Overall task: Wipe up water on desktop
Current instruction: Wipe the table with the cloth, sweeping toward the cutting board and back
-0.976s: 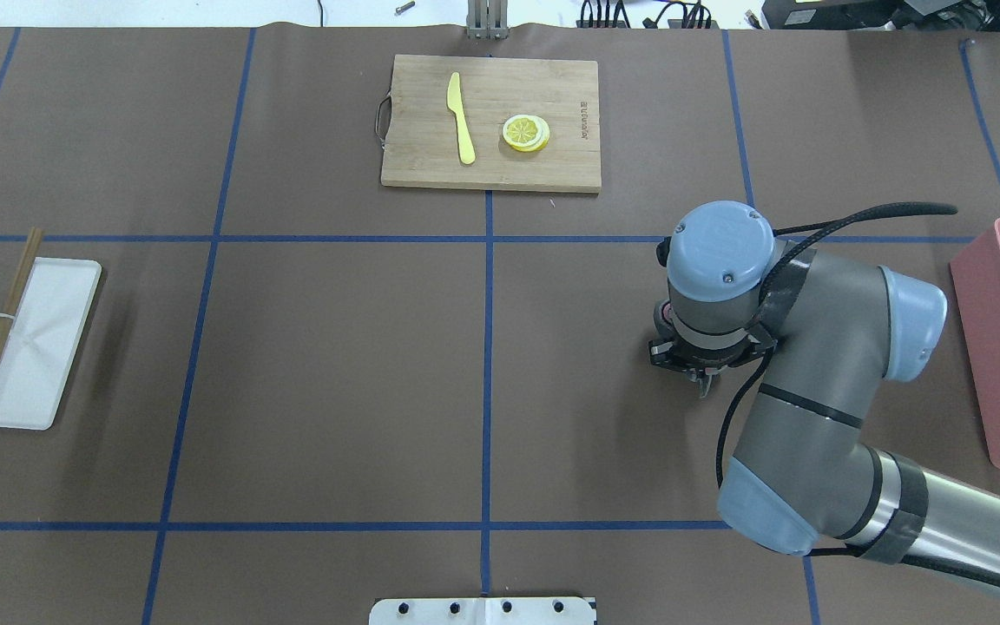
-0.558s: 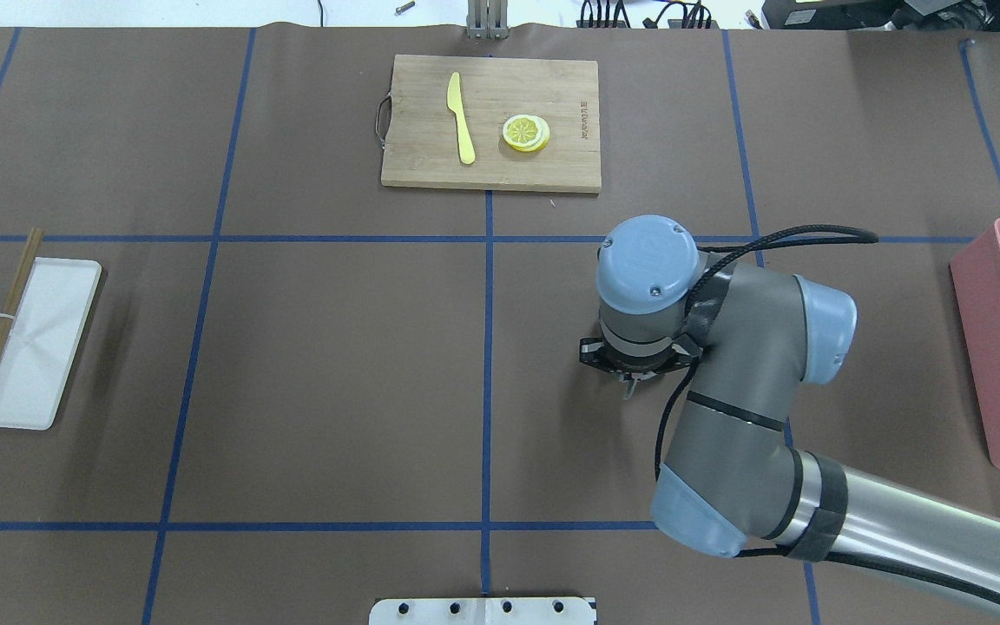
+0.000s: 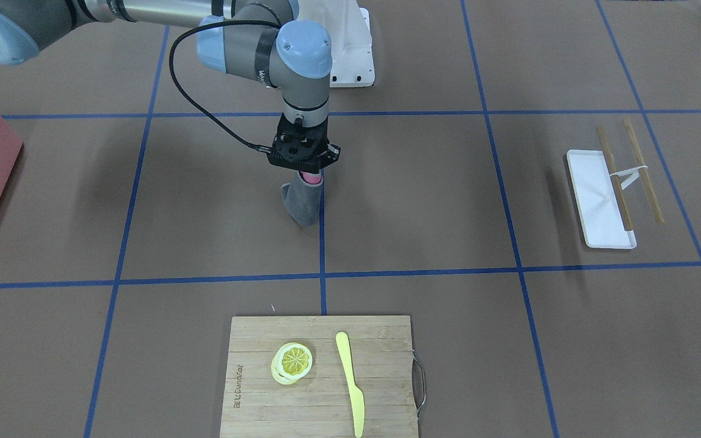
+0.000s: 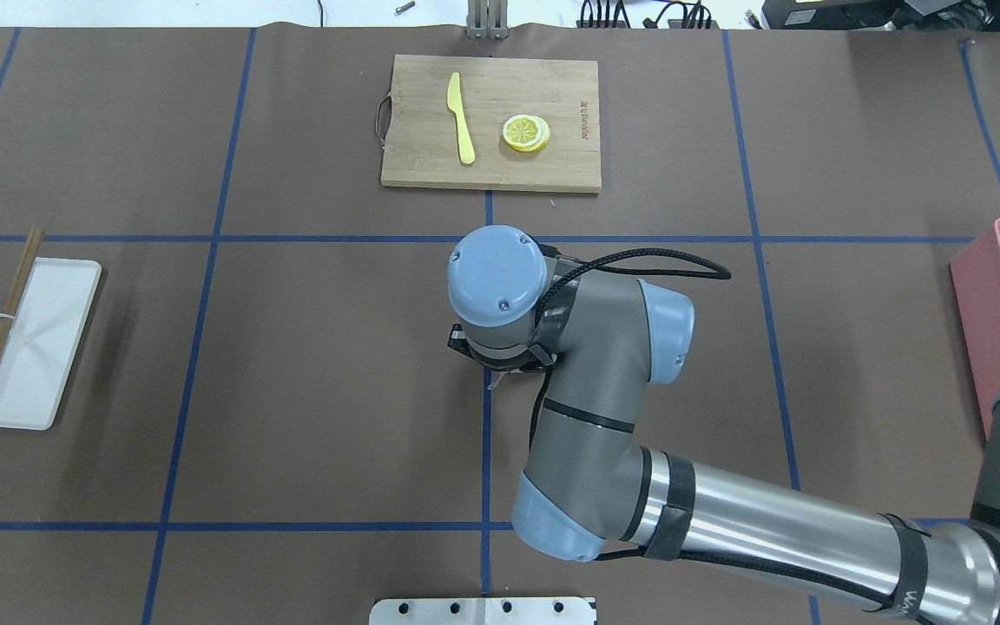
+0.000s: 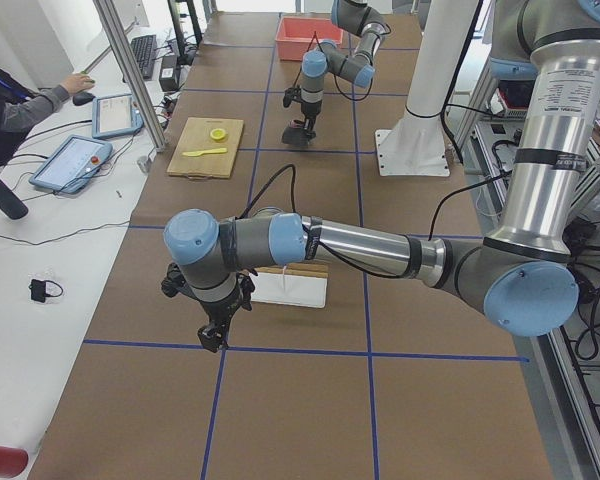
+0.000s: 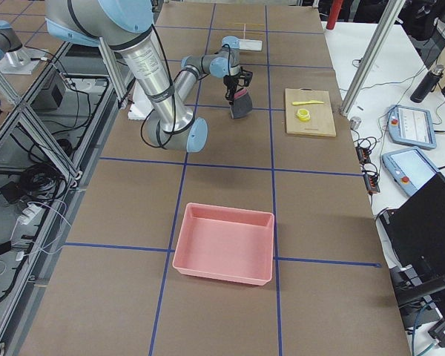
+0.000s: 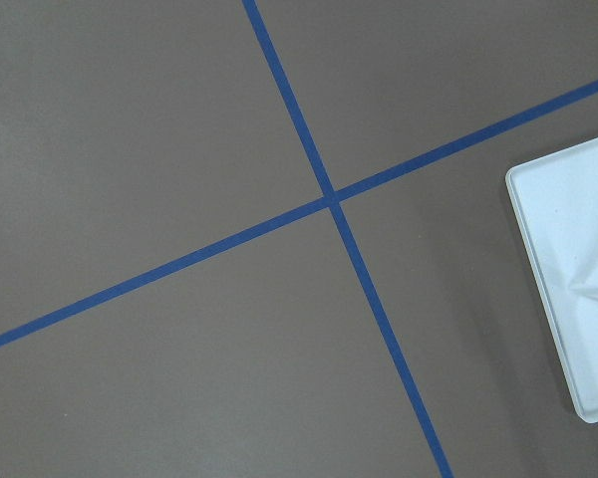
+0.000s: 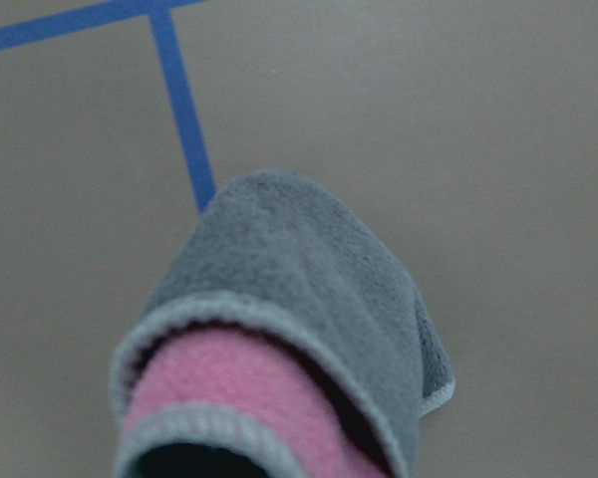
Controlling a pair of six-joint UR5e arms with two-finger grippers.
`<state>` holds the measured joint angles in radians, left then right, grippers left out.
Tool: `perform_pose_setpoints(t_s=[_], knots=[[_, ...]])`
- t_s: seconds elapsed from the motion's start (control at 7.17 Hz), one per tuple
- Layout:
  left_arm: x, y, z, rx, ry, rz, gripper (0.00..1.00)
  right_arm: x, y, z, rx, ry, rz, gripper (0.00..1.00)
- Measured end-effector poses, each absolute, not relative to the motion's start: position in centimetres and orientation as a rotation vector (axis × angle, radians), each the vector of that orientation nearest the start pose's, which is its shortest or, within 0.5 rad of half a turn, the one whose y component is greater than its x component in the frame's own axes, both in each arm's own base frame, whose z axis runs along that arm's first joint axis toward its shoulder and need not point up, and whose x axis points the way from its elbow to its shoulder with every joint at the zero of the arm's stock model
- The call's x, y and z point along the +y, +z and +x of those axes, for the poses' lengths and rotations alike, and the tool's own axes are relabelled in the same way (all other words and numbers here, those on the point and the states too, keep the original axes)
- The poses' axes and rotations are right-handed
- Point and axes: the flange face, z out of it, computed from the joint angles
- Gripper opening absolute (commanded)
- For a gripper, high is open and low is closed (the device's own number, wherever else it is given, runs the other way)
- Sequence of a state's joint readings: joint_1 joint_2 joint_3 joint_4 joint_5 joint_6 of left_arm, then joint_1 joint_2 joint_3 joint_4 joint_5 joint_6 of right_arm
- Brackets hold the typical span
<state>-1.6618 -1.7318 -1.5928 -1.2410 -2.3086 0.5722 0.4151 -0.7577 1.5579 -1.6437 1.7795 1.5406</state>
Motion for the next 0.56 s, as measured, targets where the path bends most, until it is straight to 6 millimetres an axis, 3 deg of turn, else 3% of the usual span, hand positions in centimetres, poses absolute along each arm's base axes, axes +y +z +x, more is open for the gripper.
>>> perform_pose_setpoints(t_s=[0.14,0.28,0.42,0.56], knots=[[-53.3,59.8,-11.5,0.748,0.404,0.108,0.99,-39.3,18.0,-62.2,-0.766,0.308,-0.029,0.0],[-53.4,59.8,-11.5,0.748,0.405,0.109,0.99,-39.1,19.8,-62.0,-0.754,0.311,-0.03,0.0],[-53.4,59.7,-11.5,0.748,0.406,0.111,0.99,-38.7,22.5,-60.5,-0.733,0.297,-0.029,0.0],[-53.4,59.6,-11.5,0.747,0.406,0.113,0.99,-37.9,25.3,-57.8,-0.706,0.264,-0.02,0.0]])
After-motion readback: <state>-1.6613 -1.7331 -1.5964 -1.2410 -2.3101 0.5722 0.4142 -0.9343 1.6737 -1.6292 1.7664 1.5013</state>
